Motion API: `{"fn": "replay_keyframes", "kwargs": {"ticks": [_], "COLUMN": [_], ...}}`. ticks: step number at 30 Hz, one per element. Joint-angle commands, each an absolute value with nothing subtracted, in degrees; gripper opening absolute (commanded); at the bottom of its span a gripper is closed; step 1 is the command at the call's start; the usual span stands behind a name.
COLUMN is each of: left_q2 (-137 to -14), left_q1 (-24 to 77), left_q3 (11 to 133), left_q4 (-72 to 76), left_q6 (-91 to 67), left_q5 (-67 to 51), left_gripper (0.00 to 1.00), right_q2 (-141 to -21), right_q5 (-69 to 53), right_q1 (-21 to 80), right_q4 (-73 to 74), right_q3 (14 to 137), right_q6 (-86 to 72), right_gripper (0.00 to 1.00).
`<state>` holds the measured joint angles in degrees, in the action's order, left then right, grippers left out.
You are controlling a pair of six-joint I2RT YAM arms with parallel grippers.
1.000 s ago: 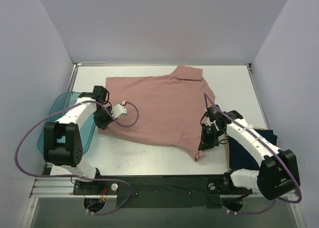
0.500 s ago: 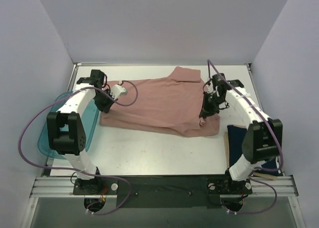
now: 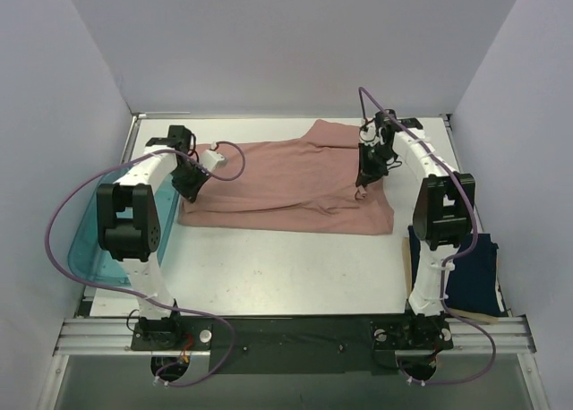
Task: Fold and stack the t-shirts
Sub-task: Fold the flattened tshirt in 1/3 of the way
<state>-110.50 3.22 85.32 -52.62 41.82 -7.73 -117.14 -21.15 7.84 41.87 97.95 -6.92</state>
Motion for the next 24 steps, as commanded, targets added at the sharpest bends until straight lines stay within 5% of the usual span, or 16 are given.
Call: {"fn": "replay_keyframes", "kwargs": {"ticks": [1,9,11,13,17,21,24], "left_q2": [-109.6,-111.0,-111.3,-111.0,-109.8,-108.4,-105.9], "left_q1": [1.9,1.7,1.8,1.8,1.8,3.9,8.2], "left_q3": [86.5,87.9,88.7,89.1,89.6,92.3,89.3], "left_q4": [-50.3,-49.5,-48.3,-45.0,-37.3,-40.2,-48.5], "left_q6": [38.4,37.3,36.7,36.0,35.1,42.3,52.8], "left_q5": [-6.4,-7.2,-6.8,-6.0,-3.2,-6.6,-14.4], "left_gripper": [0.0,0.0,0.11,0.35,0.47,0.48,0.35], "right_q2": [-119.1,-123.7,-124.7,-125.8,-127.3,-127.8,-127.7], "right_q5": [-20.0,-22.7,-22.6,-22.6,-24.1,-23.5,-23.0], "right_q1": [7.0,6.6,6.5,6.5,6.6,6.5,6.5], "right_q4": [45.3,45.3,45.2,45.1,44.6,43.8,43.2], "right_q3": [102.1,107.6,108.4,109.2,110.5,110.8,110.5], "right_q6": [-3.0,-3.9,-4.2,-4.8,-6.1,-7.9,-8.8], "right_gripper": [0.0,0.0,0.0,0.0,0.0,0.0,0.0]}}
